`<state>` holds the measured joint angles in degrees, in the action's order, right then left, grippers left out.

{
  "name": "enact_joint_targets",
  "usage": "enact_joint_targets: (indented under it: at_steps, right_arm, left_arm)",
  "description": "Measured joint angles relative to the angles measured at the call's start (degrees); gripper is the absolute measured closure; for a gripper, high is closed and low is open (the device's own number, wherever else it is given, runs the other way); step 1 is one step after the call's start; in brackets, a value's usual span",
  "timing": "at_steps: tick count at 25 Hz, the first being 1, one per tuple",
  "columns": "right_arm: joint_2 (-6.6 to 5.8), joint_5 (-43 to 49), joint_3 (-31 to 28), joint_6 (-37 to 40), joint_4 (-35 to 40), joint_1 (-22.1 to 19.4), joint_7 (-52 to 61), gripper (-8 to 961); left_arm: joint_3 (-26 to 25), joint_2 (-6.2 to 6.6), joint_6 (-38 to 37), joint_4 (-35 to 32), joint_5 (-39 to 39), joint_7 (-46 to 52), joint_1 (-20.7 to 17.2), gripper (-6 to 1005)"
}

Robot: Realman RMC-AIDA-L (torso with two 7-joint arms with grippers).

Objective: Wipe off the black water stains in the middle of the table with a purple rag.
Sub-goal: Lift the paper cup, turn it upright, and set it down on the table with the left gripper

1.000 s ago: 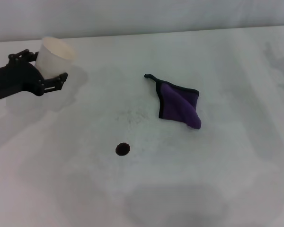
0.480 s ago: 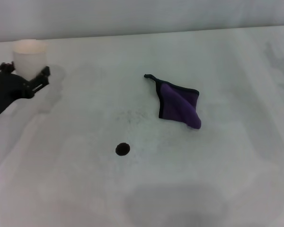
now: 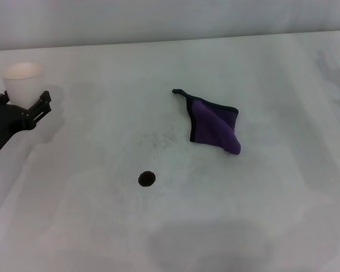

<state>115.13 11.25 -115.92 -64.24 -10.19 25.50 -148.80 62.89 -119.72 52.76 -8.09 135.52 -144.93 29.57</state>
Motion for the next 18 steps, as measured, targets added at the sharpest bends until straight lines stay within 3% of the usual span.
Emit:
enact_joint_targets:
  at_steps: [18]
  right_arm:
    - [0.0,0.0,0.0,0.0,0.0,0.4,0.0,124]
  left_arm:
    - [-0.3,-0.17,-0.2,3.1,2.6,-3.9,-0.5,161]
